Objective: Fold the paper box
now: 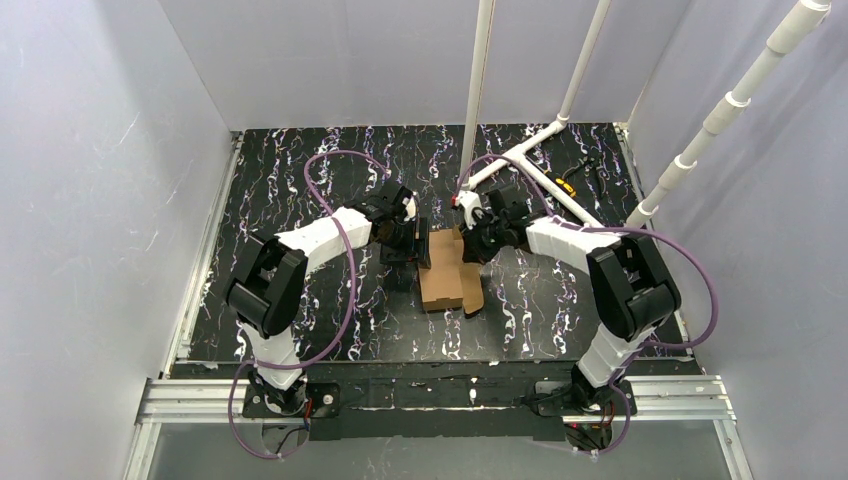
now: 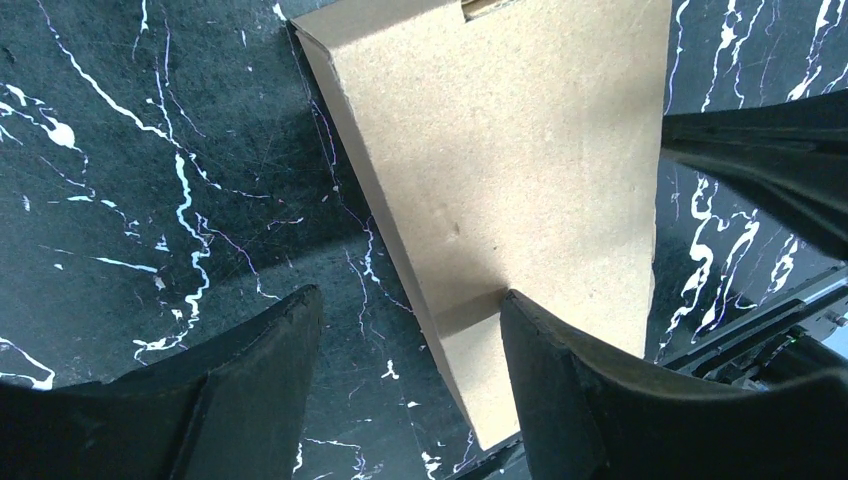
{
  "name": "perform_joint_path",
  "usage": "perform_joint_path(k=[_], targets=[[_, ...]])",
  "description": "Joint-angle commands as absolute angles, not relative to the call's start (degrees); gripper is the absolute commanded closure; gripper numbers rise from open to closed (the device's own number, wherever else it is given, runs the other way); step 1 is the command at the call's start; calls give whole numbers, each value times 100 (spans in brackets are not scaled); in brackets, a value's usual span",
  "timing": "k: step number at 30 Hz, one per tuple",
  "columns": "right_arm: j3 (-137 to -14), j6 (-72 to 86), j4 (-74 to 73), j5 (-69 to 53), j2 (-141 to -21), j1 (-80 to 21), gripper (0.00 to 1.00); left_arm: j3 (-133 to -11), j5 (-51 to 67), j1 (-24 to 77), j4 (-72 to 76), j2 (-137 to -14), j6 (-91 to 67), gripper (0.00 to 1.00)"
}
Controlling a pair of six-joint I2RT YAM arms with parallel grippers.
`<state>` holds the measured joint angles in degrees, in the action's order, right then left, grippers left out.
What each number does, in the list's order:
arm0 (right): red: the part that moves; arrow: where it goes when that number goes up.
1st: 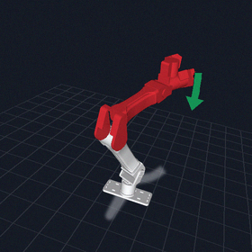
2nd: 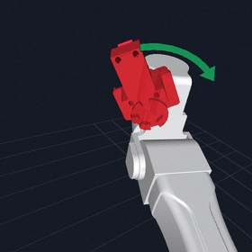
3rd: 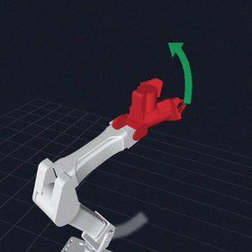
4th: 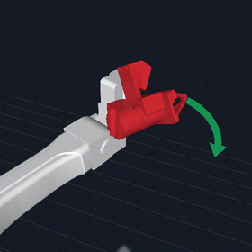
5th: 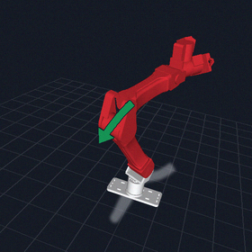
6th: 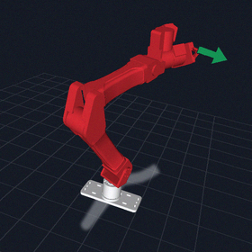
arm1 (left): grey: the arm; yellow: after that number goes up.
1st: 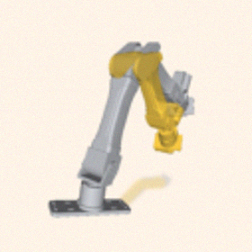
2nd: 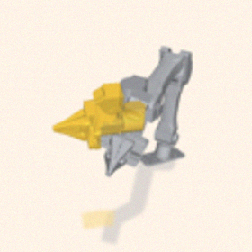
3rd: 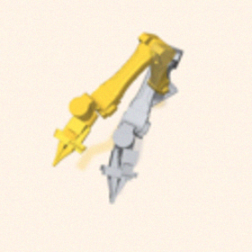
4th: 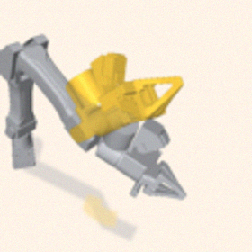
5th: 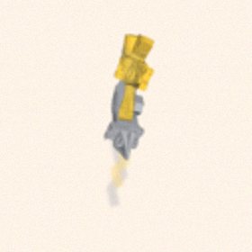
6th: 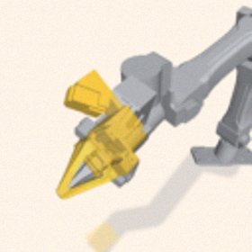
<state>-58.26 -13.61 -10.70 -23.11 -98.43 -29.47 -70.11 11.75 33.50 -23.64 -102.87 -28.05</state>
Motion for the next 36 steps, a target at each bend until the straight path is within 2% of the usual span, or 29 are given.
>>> perform_joint_path(k=[1,8,14,22,30,34,36], targets=[[-5866,-1705,-1292,-2638,-9509,-2754,91,-7020,892,3313,-2787,-10422,-2555,37],[-5990,-2702,-2000,-3498,-9305,-2540,83,-7138,918,3296,-2799,-10154,-2600,32],[-5977,-3515,-2538,-4056,-9017,-2267,71,-7265,987,3254,-2652,-9589,-2646,21],[-5869,-3987,-2822,-4440,-8754,-2054,56,-6848,1112,3135,-2137,-8673,-2738,17],[-5817,-4003,-2808,-4503,-8730,-1874,55,-5955,1194,2849,-1640,-7584,-2996,12],[-5801,-4050,-2826,-4567,-8728,-1846,55,-5148,1553,2372,-1063,-6839,-3480,2],[-5801,-4128,-2884,-4606,-8728,-1838,55,-4599,1832,2105,-719,-6442,-3773,2]])
